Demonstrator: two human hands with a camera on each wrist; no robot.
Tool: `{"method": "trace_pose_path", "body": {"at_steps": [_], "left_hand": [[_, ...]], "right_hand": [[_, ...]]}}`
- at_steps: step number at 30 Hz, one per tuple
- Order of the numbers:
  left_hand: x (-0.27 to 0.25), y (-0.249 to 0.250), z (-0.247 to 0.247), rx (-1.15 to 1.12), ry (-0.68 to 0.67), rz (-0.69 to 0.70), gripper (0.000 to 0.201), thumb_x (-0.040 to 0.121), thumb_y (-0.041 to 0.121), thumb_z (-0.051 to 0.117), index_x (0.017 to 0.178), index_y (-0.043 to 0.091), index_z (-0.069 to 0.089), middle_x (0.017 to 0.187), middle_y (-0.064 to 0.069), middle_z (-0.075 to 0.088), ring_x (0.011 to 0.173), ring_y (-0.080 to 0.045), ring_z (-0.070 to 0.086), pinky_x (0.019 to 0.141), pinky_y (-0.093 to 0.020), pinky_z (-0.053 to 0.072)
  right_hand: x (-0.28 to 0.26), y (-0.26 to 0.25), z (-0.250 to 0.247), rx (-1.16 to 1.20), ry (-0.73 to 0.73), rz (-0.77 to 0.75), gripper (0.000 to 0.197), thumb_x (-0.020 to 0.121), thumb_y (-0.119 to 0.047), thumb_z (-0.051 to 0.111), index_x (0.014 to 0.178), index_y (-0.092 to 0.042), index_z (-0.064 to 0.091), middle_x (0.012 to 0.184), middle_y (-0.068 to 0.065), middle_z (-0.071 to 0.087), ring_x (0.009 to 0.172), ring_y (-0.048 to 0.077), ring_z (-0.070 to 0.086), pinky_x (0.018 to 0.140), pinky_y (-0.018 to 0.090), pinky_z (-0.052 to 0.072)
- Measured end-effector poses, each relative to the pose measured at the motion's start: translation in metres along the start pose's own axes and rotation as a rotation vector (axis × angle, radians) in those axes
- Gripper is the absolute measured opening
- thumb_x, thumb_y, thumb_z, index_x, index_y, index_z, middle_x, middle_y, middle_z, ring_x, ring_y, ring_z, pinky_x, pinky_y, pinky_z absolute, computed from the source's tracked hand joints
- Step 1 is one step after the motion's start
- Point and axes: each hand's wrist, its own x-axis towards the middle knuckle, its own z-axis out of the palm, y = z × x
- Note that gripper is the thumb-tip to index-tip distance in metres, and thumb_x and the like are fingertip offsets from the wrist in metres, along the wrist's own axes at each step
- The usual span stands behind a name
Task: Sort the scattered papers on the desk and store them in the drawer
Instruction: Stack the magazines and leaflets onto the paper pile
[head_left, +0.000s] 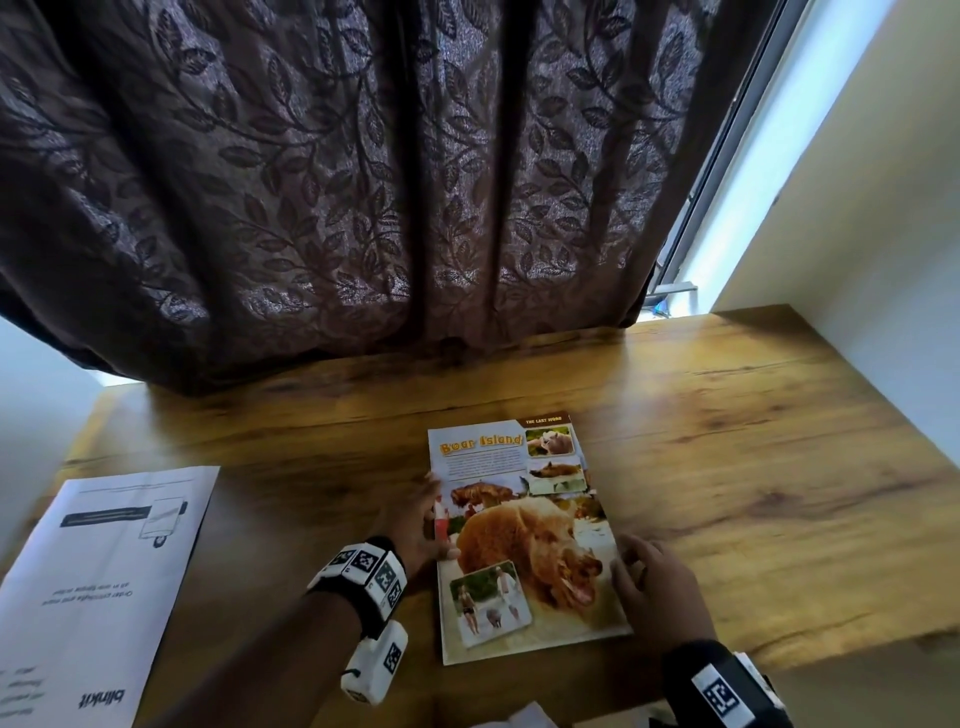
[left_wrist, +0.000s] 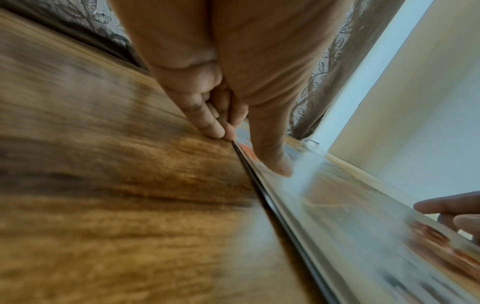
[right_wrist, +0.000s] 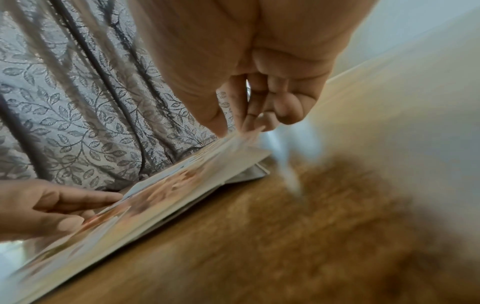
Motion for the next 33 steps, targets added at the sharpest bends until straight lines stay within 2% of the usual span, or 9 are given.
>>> {"method": "trace_pose_path", "body": {"at_steps": [5, 11, 13, 16, 17, 20, 24, 28, 33], "left_hand": [[0.005, -0.002, 0.003, 0.043, -0.02, 0.002, 0.117, 0.065, 0.033, 0.088, 0.155, 0.023, 0.013, 0.163, 0.004, 0.011, 0.148, -0.02, 0.018, 0.12, -0.044, 0.025], [0.007, 0.002, 0.006, 0.273, -0.009, 0.021, 0.12, 0.072, 0.04, 0.081, 0.155, 0.015, -0.003, 0.161, 0.003, -0.007, 0.15, -0.019, 0.0, 0.121, -0.033, 0.006], [0.01, 0.0, 0.007, 0.31, -0.043, 0.038, 0.113, 0.072, 0.039, 0.08, 0.154, 0.029, 0.004, 0.158, 0.009, -0.003, 0.147, -0.019, 0.001, 0.123, -0.041, 0.01], [0.042, -0.048, 0.031, 0.3, -0.077, 0.137, 0.049, 0.076, 0.067, 0.057, 0.121, 0.067, 0.039, 0.157, -0.007, 0.031, 0.141, -0.036, 0.035, 0.108, -0.062, 0.037], [0.042, -0.046, 0.03, 0.293, -0.087, 0.117, 0.046, 0.081, 0.059, 0.057, 0.124, 0.058, 0.042, 0.155, -0.011, 0.033, 0.137, -0.037, 0.04, 0.106, -0.06, 0.04], [0.012, -0.002, 0.013, 0.358, -0.031, 0.028, 0.1, 0.08, 0.029, 0.076, 0.155, 0.022, 0.01, 0.163, -0.002, 0.005, 0.146, -0.029, 0.022, 0.12, -0.041, 0.024], [0.009, 0.006, 0.01, 0.362, -0.005, 0.005, 0.115, 0.077, 0.038, 0.079, 0.155, 0.011, -0.002, 0.163, -0.001, -0.007, 0.15, -0.026, 0.009, 0.12, -0.03, 0.012], [0.006, 0.009, 0.008, 0.432, 0.045, 0.059, 0.111, 0.08, 0.036, 0.077, 0.156, 0.011, -0.001, 0.164, -0.003, -0.006, 0.149, -0.027, 0.011, 0.12, -0.032, 0.014], [0.008, 0.009, 0.007, 0.464, 0.006, 0.061, 0.111, 0.08, 0.038, 0.077, 0.155, 0.01, 0.0, 0.164, -0.004, -0.006, 0.149, -0.027, 0.011, 0.121, -0.033, 0.014]], "right_hand": [[-0.001, -0.007, 0.003, -0.049, 0.003, -0.108, 0.048, 0.092, -0.029, 0.065, 0.138, -0.025, 0.053, 0.133, -0.003, 0.051, 0.118, 0.011, 0.048, 0.102, 0.029, 0.047], [0.009, -0.074, 0.021, -0.2, -0.253, -0.43, 0.061, 0.093, -0.041, 0.061, 0.148, -0.032, 0.037, 0.155, -0.012, 0.032, 0.139, 0.012, 0.035, 0.114, 0.033, 0.039], [0.02, -0.097, 0.041, -0.223, -0.349, -0.517, 0.068, 0.091, -0.042, 0.062, 0.151, -0.038, 0.029, 0.16, -0.015, 0.023, 0.144, 0.012, 0.029, 0.117, 0.043, 0.035], [0.047, -0.125, 0.066, -0.353, -0.525, -0.575, 0.087, 0.088, -0.045, 0.066, 0.157, -0.033, 0.013, 0.166, -0.011, 0.007, 0.152, 0.015, 0.007, 0.123, 0.048, 0.017], [0.059, -0.129, 0.07, -0.375, -0.551, -0.572, 0.09, 0.087, -0.045, 0.066, 0.158, -0.031, 0.011, 0.166, -0.009, 0.004, 0.153, 0.017, 0.003, 0.124, 0.048, 0.012], [0.094, -0.107, 0.063, -0.522, -0.592, -0.521, 0.102, 0.087, -0.047, 0.064, 0.158, -0.028, -0.007, 0.159, -0.009, -0.021, 0.15, 0.017, -0.014, 0.123, 0.053, -0.001], [0.119, -0.049, 0.025, -0.566, -0.522, -0.307, 0.127, 0.055, -0.102, 0.02, 0.152, -0.034, -0.026, 0.153, -0.015, -0.04, 0.147, 0.017, -0.029, 0.117, 0.067, -0.007], [0.106, -0.009, -0.004, -0.593, -0.551, -0.298, 0.14, 0.058, -0.084, 0.065, 0.148, -0.038, -0.032, 0.151, -0.022, -0.043, 0.144, 0.017, -0.034, 0.11, 0.075, -0.009], [0.085, 0.01, -0.017, -0.573, -0.611, -0.271, 0.148, 0.052, -0.083, 0.071, 0.145, -0.041, -0.035, 0.152, -0.02, -0.042, 0.143, 0.017, -0.036, 0.112, 0.073, -0.009]]}}
